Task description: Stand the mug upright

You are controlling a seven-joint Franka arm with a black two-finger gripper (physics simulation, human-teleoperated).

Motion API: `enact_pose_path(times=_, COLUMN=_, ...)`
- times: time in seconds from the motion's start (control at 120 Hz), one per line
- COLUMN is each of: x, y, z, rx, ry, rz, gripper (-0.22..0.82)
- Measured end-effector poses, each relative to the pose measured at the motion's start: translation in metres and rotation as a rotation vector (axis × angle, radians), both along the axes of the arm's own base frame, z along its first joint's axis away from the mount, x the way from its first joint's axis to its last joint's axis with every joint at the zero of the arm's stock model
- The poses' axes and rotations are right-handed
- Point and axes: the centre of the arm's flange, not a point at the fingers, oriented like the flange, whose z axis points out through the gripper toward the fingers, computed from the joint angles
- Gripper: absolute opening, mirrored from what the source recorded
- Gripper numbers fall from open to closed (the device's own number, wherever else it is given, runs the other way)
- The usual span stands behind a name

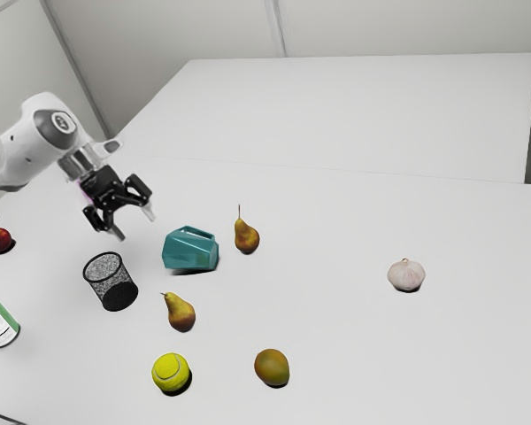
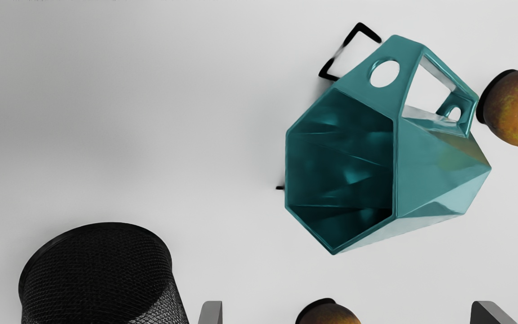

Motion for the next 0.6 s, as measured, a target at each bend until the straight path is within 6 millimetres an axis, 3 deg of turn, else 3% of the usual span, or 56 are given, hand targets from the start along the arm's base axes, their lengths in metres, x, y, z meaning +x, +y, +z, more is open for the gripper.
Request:
enact_pose_path(times=0.35, x=0.020, y=-0.004, z=-0.046, rx=-0.137, ry=-0.051, rz=-0.003, gripper=0.60)
enact_pose_path(times=0.6, x=0.029, y=-0.029, z=-0.073, rx=-0.245, ry=-0.078, rz=0.018, gripper=0.60)
